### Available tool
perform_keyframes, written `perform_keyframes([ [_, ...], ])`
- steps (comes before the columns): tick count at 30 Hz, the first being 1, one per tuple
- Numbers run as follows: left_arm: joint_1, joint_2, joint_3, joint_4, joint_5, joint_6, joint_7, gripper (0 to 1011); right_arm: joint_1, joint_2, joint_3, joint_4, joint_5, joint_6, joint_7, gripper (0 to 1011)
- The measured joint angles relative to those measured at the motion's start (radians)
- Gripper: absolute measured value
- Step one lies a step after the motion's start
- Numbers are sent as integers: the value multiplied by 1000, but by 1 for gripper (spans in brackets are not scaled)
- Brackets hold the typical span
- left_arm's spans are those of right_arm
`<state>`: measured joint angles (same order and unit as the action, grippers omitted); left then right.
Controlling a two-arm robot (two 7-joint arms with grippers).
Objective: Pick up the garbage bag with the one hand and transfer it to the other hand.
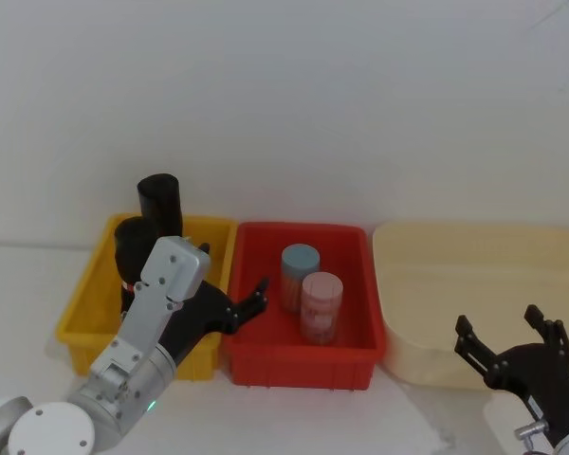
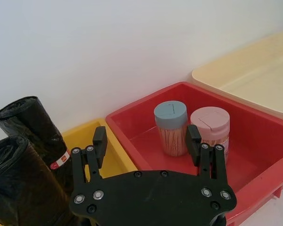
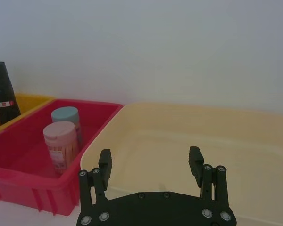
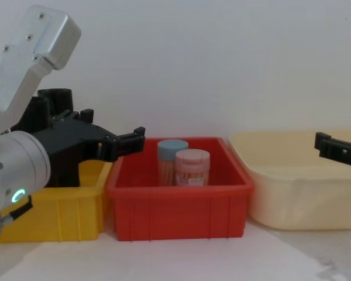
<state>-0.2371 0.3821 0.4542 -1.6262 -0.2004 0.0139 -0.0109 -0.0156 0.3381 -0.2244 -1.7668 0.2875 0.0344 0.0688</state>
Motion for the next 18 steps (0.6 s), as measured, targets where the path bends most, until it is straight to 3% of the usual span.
perform_keyframes([
  [18,0,0,0,0,0,0,0,1001,-25,60,29,-52,55,38,108,1004],
])
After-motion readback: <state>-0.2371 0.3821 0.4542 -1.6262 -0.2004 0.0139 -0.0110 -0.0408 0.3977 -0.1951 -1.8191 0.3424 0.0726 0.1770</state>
